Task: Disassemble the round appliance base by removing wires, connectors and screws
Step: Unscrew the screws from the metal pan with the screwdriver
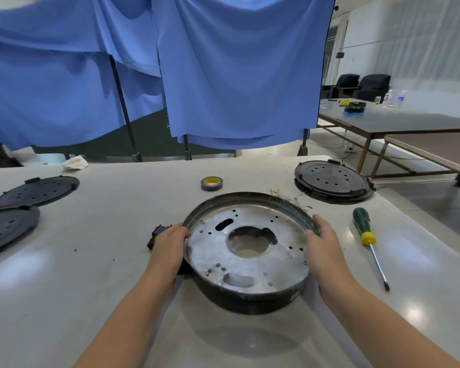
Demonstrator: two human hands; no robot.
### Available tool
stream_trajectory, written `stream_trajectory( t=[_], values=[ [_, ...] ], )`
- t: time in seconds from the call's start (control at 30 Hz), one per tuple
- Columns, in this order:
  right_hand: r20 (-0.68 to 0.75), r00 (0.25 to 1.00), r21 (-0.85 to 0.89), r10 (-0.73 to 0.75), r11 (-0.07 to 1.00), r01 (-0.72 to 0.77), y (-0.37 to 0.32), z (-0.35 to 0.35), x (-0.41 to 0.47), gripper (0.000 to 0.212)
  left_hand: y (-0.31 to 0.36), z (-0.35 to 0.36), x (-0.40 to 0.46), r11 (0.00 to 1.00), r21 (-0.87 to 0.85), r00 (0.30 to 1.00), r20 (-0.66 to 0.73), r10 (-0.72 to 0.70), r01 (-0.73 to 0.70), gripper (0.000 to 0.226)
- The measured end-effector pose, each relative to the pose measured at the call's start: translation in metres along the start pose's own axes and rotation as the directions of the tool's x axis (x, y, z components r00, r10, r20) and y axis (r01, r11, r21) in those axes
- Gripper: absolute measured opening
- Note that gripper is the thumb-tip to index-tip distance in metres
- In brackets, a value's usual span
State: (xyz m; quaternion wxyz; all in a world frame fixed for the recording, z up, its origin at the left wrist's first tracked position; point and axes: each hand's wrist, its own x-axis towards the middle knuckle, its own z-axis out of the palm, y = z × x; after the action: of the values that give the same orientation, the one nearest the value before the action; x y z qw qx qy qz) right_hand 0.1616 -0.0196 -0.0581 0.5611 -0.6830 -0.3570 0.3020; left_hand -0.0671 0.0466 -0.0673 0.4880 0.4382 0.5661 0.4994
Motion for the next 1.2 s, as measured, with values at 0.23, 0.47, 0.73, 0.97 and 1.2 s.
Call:
stream_trajectory(
  t=[0.23,0.47,0.73,0.97,1.2],
  values=[
    [0.038,0.988,-0.140,-0.151,0.978,0.155,-0.001,-0.008,0.013,0.041,-0.004,-0.001,-0.002,0.992,0.035,0.993,0.006,0.121,-0.121,0.027],
    [-0.030,0.979,-0.828,-0.202,0.554,0.089,0.002,-0.050,0.074,0.057,0.000,0.002,-0.010,0.993,-0.113,0.999,0.010,0.040,-0.039,0.018],
    [-0.130,0.989,-0.918,-0.064,0.385,-0.096,0.024,-0.063,0.097,0.045,0.001,0.000,-0.011,0.996,-0.046,0.996,0.030,0.078,-0.077,0.016],
    [-0.051,0.980,-0.893,-0.195,0.449,0.043,0.032,-0.068,0.100,0.050,0.004,0.003,-0.019,0.995,-0.095,0.999,0.025,0.028,-0.026,0.019],
    [-0.043,0.932,-0.653,-0.360,0.716,0.246,0.009,-0.058,0.093,0.052,0.006,0.003,-0.018,0.995,-0.096,1.000,0.027,0.012,-0.009,0.015]
  ],
)
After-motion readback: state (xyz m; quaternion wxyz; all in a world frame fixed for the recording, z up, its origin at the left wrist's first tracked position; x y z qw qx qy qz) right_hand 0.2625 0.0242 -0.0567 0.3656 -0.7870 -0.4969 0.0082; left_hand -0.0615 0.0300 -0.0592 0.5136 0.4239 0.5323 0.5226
